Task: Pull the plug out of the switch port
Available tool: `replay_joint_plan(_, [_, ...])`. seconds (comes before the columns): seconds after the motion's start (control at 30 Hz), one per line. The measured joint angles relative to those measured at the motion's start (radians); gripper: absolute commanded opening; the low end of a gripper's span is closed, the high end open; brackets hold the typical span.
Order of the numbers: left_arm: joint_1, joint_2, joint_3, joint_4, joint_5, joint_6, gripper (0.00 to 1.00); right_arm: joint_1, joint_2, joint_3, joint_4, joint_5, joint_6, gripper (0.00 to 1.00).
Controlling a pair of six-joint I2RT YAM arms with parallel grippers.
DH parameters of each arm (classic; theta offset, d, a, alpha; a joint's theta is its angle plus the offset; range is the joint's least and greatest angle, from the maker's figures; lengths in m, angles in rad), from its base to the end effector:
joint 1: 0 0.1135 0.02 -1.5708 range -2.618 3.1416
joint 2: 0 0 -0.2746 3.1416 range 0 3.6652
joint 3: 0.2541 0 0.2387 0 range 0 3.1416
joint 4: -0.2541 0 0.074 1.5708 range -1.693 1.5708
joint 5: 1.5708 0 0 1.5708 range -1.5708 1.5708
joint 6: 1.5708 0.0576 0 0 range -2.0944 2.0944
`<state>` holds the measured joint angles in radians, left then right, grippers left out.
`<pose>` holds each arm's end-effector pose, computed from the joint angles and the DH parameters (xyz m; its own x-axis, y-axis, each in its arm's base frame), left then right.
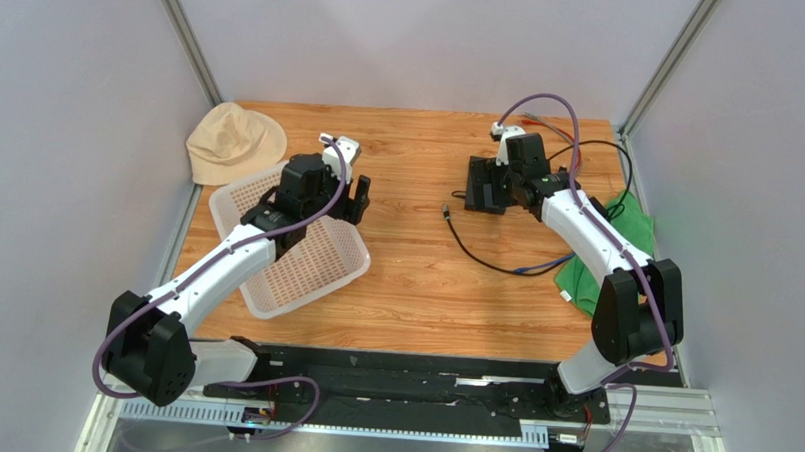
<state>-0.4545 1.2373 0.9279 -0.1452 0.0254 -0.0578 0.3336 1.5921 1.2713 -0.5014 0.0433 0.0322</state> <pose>0.2569 -0.1272 0.3020 -0.4204 0.1411 -0.8963 0.4358 0.8978 -0.0630 0.3349 0.1134 0.2758 -0.7015 -0.2091 -0.6813 -0.2768 0.9609 -0.0098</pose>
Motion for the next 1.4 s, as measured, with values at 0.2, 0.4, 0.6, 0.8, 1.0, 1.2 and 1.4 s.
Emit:
replay_joint_plan(0.2, [0.000,0.113,0.081,-0.056,0.143,0.102,0.78,0.000,0.010,0.032,-0.022,-0.017,-0.056,1.00])
replay_joint_plan(0.4, [0.000,0.341,0.385,-0.245,0.333,0.248,0.68,0.000,0.010,0.047,-0.024,-0.018,-0.089,1.00])
replay_joint_plan(0.6, [-0.016,0.549,0.541,-0.446,0.406,0.349,0.40,0.000,0.009,0.041,-0.013,-0.018,-0.089,0.99])
replay_joint_plan(0.8, [-0.022,0.657,0.554,-0.623,0.356,0.408,0.22,-0.001,0.006,0.010,-0.003,-0.018,-0.081,0.94])
replay_joint_plan(1.0, [0.014,0.575,0.477,-0.695,0.291,0.459,0.21,-0.012,0.038,0.020,0.006,0.019,-0.070,0.98])
replay_joint_plan(1.2, [0.140,0.422,0.385,-0.753,0.201,0.518,0.27,-0.036,0.240,0.174,0.011,0.098,-0.039,1.00])
replay_joint_plan(1.4, [0.175,0.375,0.402,-0.777,0.182,0.519,0.61,-0.064,0.451,0.385,0.002,0.151,0.003,1.00])
